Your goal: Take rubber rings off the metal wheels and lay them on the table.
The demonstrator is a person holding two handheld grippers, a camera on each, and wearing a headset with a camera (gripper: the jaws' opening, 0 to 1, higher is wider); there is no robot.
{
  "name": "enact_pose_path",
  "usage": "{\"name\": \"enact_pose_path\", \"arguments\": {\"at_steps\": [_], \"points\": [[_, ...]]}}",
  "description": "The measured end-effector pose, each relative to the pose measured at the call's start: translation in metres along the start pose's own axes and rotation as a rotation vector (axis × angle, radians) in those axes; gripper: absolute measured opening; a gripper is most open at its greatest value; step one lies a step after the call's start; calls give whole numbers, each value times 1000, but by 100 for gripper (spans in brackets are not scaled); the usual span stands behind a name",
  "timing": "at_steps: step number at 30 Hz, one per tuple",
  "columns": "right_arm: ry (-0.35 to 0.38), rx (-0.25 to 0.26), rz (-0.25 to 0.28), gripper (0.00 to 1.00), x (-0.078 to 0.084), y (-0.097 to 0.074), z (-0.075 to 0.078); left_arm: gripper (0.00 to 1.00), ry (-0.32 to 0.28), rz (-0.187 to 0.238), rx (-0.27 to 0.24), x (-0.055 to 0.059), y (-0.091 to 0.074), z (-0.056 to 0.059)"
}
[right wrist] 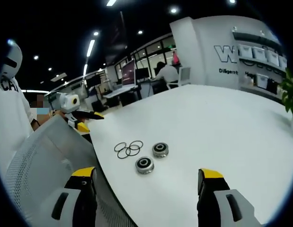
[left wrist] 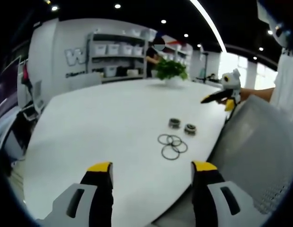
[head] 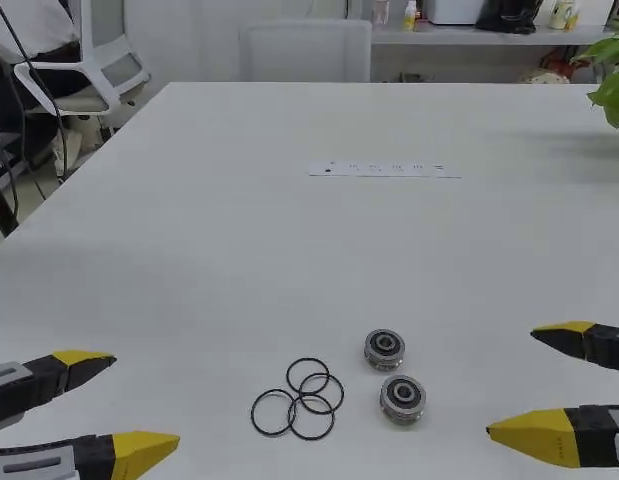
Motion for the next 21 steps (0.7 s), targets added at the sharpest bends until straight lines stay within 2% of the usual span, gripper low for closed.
{"name": "enact_pose_path", "arguments": {"at_steps": [2,6,11,21], "points": [[-3,10,-31,87,6,-1,1,68,-1,-2,1,0,0,0],[4,12,-57,89,14,-1,1,71,-6,-8,4,1,0,0],[16,15,-84,92,20,-3,1,72,-8,-11,12,-1,1,2],[24,31,-125,98,30,-4,1,83,-26,-36,30,1,4,3]]}}
Point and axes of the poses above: the centre of the closed fingertips' face, and the gripper's own axes: y roughly forward along the fingers, z roughly to its right, x roughly out of its underside, the point moved 9 cm from there along -y, roughly backward along the fingers, and after that the axes turned 3 degrees about x, right-handed, at the moved point
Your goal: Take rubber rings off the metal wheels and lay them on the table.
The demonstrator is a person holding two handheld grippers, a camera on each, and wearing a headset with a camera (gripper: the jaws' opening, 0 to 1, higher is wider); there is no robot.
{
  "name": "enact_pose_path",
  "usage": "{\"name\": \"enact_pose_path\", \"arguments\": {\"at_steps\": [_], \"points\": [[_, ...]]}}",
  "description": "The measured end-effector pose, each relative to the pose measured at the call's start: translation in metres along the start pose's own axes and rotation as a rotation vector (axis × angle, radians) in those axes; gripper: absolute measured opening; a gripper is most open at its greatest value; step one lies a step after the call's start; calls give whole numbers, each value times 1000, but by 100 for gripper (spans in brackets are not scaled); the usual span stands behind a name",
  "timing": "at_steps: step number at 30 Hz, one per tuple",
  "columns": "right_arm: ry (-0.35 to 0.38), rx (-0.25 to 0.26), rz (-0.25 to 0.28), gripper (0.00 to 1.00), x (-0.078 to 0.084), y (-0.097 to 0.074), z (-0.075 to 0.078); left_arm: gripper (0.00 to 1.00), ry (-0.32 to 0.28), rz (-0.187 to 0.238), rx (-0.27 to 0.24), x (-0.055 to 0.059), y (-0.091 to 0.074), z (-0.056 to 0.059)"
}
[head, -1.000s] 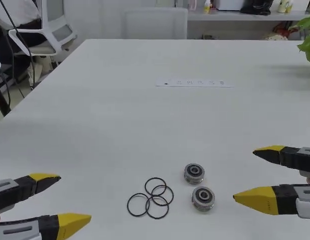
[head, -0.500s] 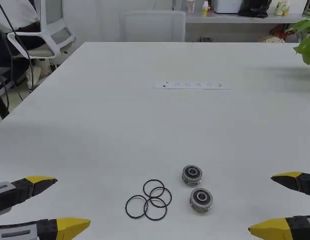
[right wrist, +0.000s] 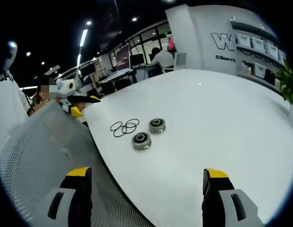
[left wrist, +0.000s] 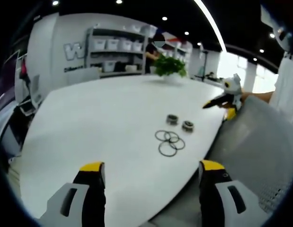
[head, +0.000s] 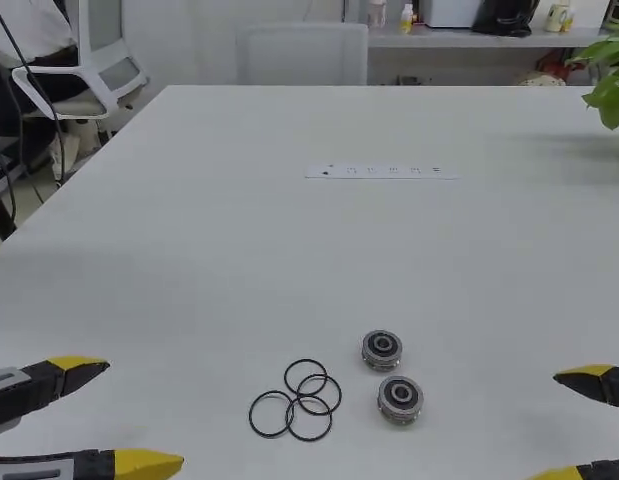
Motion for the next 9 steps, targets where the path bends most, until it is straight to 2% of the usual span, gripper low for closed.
{"name": "enact_pose_path", "arguments": {"at_steps": [3,9], "points": [[-1,-5,-24,99,4,0,-1,85,-2,-2,4,0,1,0],[-3,6,-29,99,5,-1,-1,92,2,-3,3,1,2,-4]]}}
Point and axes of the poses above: the centre of the closed fingertips' face, and the gripper's own axes: y roughly forward along the fingers, z roughly to its right, x roughly out of its underside, the point moved 9 cm from there along -y, roughly backward along the fingers, and after that the axes turned 3 degrees about x, right-handed, at the moved point
